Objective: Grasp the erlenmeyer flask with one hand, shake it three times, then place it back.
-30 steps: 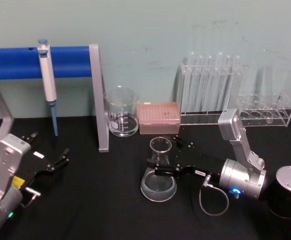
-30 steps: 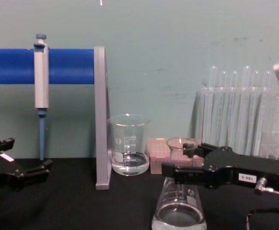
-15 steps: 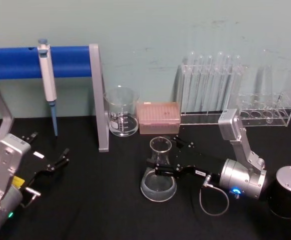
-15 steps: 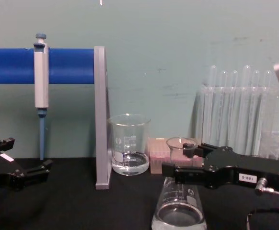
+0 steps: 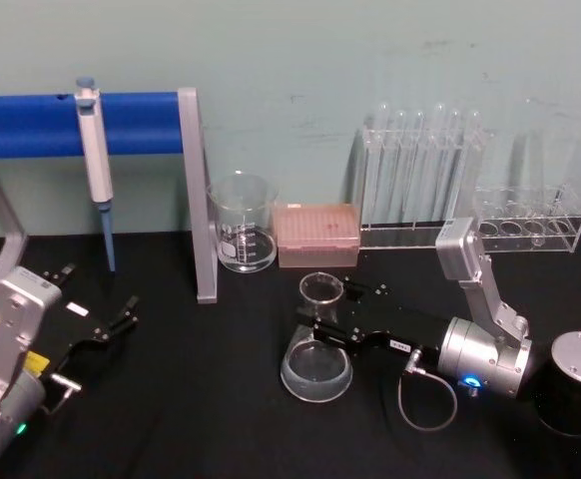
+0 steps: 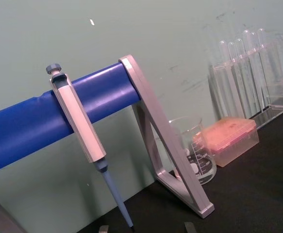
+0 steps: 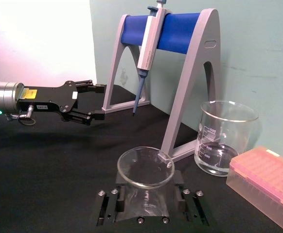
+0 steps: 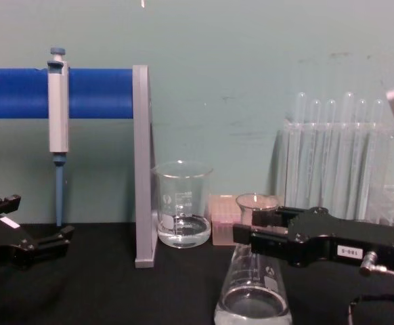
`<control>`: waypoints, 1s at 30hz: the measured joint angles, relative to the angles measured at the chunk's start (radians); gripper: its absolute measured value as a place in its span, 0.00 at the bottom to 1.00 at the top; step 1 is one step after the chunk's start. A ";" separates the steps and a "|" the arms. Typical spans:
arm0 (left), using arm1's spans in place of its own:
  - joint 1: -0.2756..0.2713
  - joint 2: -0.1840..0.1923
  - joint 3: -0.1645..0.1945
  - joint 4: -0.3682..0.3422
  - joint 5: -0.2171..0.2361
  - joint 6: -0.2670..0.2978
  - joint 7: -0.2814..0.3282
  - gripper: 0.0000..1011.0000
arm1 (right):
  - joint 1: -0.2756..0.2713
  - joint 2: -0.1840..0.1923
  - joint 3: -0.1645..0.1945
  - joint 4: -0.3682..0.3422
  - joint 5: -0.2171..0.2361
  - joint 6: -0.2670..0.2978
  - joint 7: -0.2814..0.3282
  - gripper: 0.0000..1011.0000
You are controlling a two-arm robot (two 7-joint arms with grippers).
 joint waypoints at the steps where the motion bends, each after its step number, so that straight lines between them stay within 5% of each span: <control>1: 0.000 0.000 0.000 0.000 0.000 0.000 0.000 0.99 | 0.000 0.000 0.000 0.000 0.000 0.000 0.000 0.57; 6: 0.000 0.000 0.000 0.000 0.000 0.000 0.000 0.99 | 0.000 0.000 0.000 0.000 0.000 0.000 0.000 0.45; 30: 0.000 0.000 0.000 0.000 0.000 0.000 0.000 0.99 | 0.000 0.001 0.000 -0.001 0.000 0.002 0.000 0.45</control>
